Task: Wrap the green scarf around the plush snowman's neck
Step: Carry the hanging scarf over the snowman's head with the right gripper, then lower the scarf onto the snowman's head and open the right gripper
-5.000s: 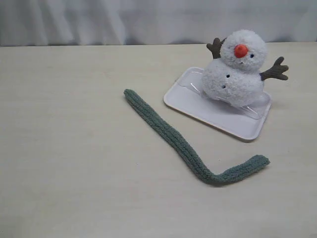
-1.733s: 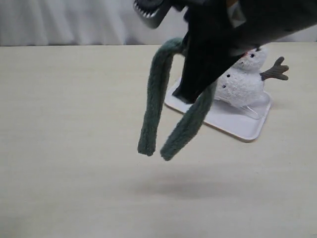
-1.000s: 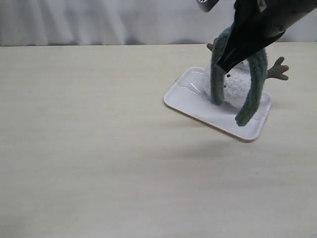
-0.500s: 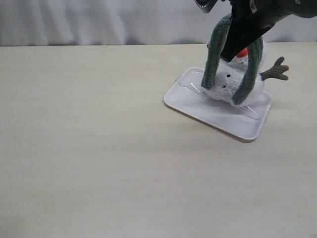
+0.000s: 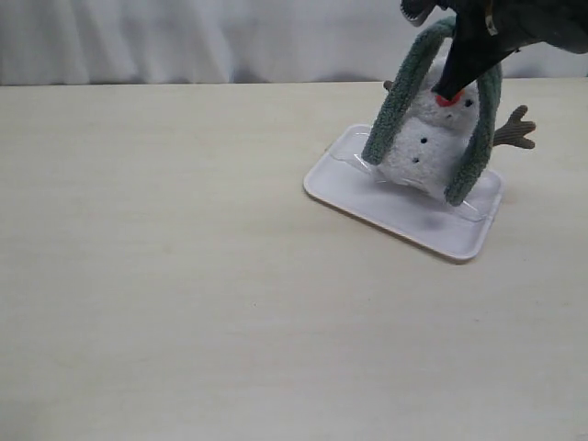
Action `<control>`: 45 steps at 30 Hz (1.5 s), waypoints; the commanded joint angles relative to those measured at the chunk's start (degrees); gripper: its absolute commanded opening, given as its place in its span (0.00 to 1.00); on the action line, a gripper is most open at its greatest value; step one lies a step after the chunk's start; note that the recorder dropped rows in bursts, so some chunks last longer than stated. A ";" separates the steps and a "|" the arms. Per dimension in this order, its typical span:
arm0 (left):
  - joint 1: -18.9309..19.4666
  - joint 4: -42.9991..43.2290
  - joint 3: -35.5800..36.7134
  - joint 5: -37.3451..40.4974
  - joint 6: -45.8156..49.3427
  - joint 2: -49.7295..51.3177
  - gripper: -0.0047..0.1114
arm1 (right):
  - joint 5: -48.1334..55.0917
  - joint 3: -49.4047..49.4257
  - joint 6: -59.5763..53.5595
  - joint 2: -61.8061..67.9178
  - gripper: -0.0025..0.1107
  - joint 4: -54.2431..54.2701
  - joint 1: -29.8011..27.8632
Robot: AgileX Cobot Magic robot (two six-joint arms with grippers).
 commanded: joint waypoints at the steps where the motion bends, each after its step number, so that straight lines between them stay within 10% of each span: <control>1: 0.23 -0.03 0.11 -0.95 -0.07 -0.06 0.04 | -2.62 -0.23 3.30 1.26 0.06 -0.63 -3.58; 14: 0.23 -0.03 0.11 -0.95 -0.07 -0.06 0.04 | -9.23 -0.51 8.03 3.19 0.08 -0.60 -6.14; 29: 0.23 -0.03 0.11 -0.95 -0.07 -0.06 0.04 | -6.41 -0.64 8.41 3.28 0.62 9.78 -6.36; 38: 0.23 -0.03 0.11 -0.95 -0.07 -0.06 0.04 | 8.25 -9.39 8.41 3.28 0.56 21.38 -6.36; 45: 0.23 -0.03 0.11 -0.95 -0.07 -0.06 0.04 | 13.27 -12.35 -7.21 3.28 0.06 35.08 -6.02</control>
